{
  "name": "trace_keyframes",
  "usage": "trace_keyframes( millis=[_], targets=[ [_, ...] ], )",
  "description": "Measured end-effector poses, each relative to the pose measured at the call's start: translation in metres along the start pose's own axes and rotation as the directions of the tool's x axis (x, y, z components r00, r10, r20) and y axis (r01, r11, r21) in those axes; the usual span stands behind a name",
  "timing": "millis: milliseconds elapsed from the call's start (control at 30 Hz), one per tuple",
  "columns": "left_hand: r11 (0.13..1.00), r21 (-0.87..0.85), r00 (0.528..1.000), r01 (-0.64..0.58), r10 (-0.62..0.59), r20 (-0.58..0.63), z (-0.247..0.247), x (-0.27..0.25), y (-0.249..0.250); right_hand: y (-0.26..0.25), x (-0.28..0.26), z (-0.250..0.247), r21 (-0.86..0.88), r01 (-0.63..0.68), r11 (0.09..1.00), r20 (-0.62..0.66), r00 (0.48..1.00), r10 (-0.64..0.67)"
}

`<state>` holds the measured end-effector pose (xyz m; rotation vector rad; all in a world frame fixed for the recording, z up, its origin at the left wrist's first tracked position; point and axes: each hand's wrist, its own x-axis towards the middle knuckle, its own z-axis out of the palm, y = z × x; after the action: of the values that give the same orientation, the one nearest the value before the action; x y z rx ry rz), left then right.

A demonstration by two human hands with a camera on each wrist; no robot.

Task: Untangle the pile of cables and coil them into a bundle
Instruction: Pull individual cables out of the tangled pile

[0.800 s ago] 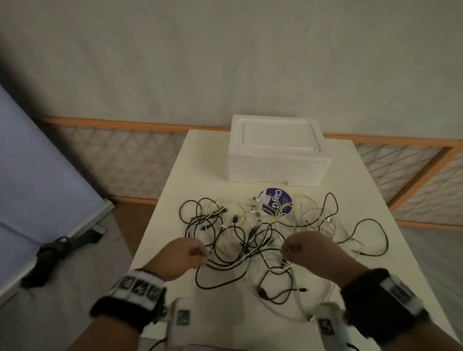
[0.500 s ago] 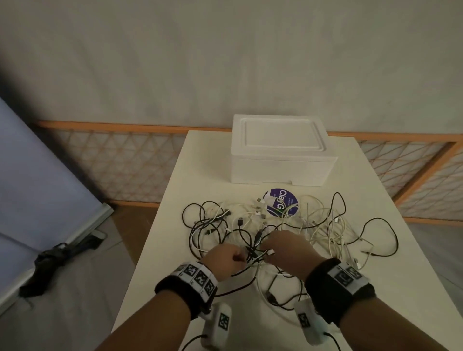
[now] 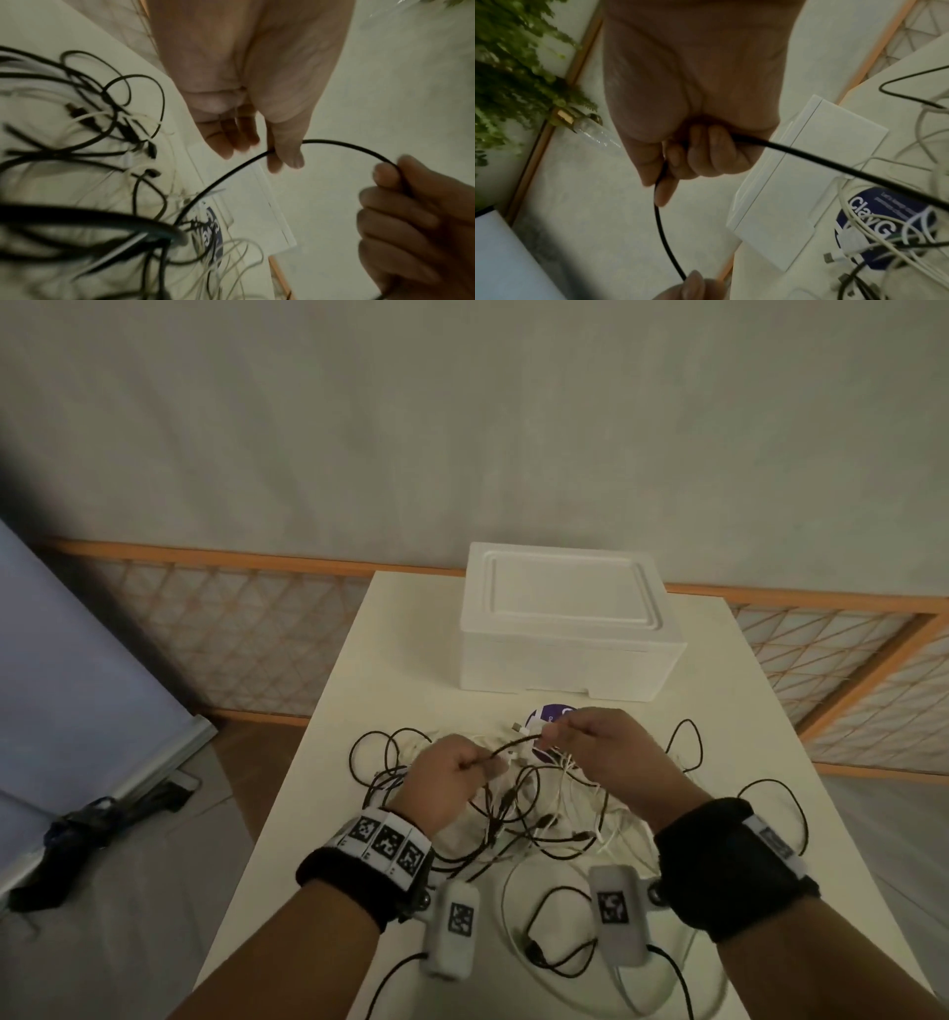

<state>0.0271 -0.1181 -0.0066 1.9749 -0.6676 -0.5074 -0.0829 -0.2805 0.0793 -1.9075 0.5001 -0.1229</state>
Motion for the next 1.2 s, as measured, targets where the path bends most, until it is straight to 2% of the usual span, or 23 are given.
trace_keyframes(
  millis=[67, 133, 167, 267, 367, 400, 433, 467, 500, 533, 567, 633, 667, 700, 767, 800, 867, 967, 1067, 1200],
  targets=[
    [0.991, -0.103, 0.991, 0.085, -0.095, -0.095, -0.008, 0.009, 0.0, 0.001, 0.001, -0.005, 0.263, -0.037, 0.964, 0.006, 0.999, 0.036],
    [0.953, -0.235, 0.977, 0.19, -0.208, -0.055, -0.013, 0.014, -0.002, 0.006, 0.005, -0.006, 0.367, -0.022, 0.93, 0.026, 1.0, 0.013],
    [0.945, -0.239, 0.973, 0.223, -0.231, -0.006, -0.015, 0.017, -0.003, 0.007, 0.006, -0.006, 0.385, 0.002, 0.923, 0.02, 1.0, -0.011],
    [0.978, -0.116, 0.982, 0.176, -0.167, 0.084, -0.016, 0.02, -0.002, -0.004, 0.007, -0.015, 0.458, 0.112, 0.882, -0.052, 0.994, -0.099],
    [0.995, 0.021, 0.986, 0.099, -0.101, 0.13, -0.015, 0.023, -0.002, -0.025, 0.005, -0.03, 0.588, 0.227, 0.776, -0.146, 0.974, -0.174],
    [0.995, 0.02, 0.983, 0.1, -0.102, 0.153, -0.016, 0.023, 0.0, -0.026, 0.008, -0.036, 0.532, 0.266, 0.804, -0.192, 0.963, -0.191],
    [0.993, -0.039, 0.979, 0.114, -0.106, 0.173, -0.017, 0.024, 0.002, -0.027, 0.01, -0.04, 0.324, 0.316, 0.892, -0.257, 0.937, -0.238],
    [0.985, -0.115, 0.977, 0.131, -0.108, 0.186, -0.018, 0.025, 0.006, -0.025, 0.012, -0.044, -0.03, 0.335, 0.942, -0.32, 0.889, -0.327],
    [0.98, -0.157, 0.979, 0.121, -0.092, 0.181, -0.02, 0.025, 0.011, -0.021, 0.014, -0.045, -0.378, 0.29, 0.879, -0.353, 0.832, -0.427],
    [0.983, -0.159, 0.985, 0.09, -0.064, 0.162, -0.022, 0.027, 0.018, -0.017, 0.015, -0.044, -0.604, 0.255, 0.755, -0.324, 0.787, -0.525],
    [0.991, -0.123, 0.989, 0.048, -0.03, 0.147, -0.025, 0.029, 0.027, -0.014, 0.015, -0.038, -0.736, 0.259, 0.626, -0.239, 0.766, -0.597],
    [0.998, -0.033, 0.985, -0.059, 0.064, 0.161, -0.027, 0.032, 0.047, -0.014, 0.016, -0.019, -0.863, 0.339, 0.376, 0.013, 0.757, -0.653],
    [0.994, 0.002, 0.977, -0.107, 0.105, 0.186, -0.028, 0.033, 0.056, -0.016, 0.017, -0.008, -0.876, 0.377, 0.3, 0.134, 0.789, -0.6],
    [0.99, 0.027, 0.97, -0.14, 0.131, 0.207, -0.028, 0.035, 0.064, -0.017, 0.019, 0.002, -0.868, 0.404, 0.29, 0.221, 0.836, -0.503],
    [0.986, 0.046, 0.964, -0.163, 0.149, 0.221, -0.028, 0.04, 0.07, -0.017, 0.028, 0.012, -0.836, 0.35, 0.422, 0.253, 0.929, -0.269],
    [0.988, 0.045, 0.963, -0.151, 0.137, 0.233, -0.029, 0.041, 0.07, -0.017, 0.032, 0.011, -0.836, 0.307, 0.455, 0.238, 0.95, -0.204],
    [0.987, 0.096, 0.957, -0.127, 0.096, 0.273, -0.031, 0.043, 0.064, -0.016, 0.037, 0.005, -0.83, 0.283, 0.48, 0.198, 0.955, -0.22],
    [0.991, 0.124, 0.935, -0.05, 0.003, 0.354, -0.031, 0.04, 0.047, -0.008, 0.035, -0.01, -0.682, 0.233, 0.693, 0.076, 0.965, -0.25],
    [0.996, 0.027, 0.905, 0.088, -0.092, 0.415, -0.03, 0.036, 0.031, 0.007, 0.029, -0.021, -0.534, 0.175, 0.828, -0.069, 0.966, -0.249],
    [0.914, -0.251, 0.85, 0.317, -0.156, 0.504, -0.03, 0.029, 0.025, 0.024, 0.022, -0.026, -0.454, 0.081, 0.887, -0.129, 0.979, -0.156]
  ],
)
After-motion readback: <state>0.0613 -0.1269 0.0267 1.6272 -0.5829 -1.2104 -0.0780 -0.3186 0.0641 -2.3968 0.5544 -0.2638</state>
